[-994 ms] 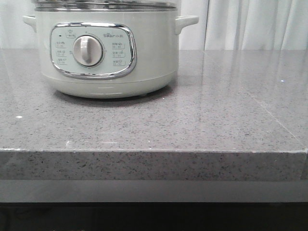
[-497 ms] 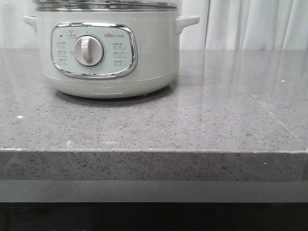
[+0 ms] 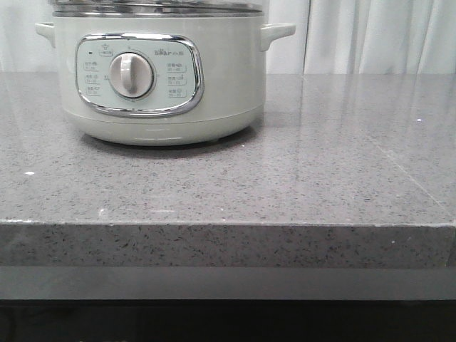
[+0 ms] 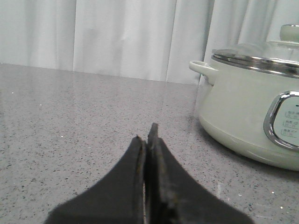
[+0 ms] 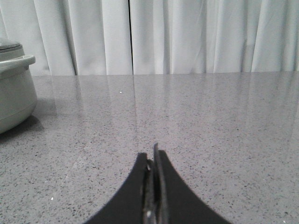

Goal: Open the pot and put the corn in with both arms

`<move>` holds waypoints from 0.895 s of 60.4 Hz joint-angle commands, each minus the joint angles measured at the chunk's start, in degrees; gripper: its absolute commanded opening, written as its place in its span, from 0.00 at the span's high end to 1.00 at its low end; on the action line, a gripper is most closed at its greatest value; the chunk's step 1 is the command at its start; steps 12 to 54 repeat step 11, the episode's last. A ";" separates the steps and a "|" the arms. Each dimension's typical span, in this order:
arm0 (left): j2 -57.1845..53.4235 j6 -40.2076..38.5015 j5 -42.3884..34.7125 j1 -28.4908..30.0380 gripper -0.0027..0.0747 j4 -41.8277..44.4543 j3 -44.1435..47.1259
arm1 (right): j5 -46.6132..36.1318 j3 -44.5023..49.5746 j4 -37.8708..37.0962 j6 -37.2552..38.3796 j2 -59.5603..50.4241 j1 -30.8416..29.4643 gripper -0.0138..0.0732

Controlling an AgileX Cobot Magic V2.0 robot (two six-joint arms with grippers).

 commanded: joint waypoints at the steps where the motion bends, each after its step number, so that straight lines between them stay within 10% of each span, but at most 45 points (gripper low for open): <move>1: -0.88 0.06 -4.84 0.01 0.99 -0.50 0.53 | -5.17 -0.72 -0.42 0.09 -1.18 -0.31 0.98; 54: -0.88 0.06 -4.84 0.01 0.99 -0.50 0.53 | -5.17 -0.72 -0.42 0.09 -1.18 -0.31 0.98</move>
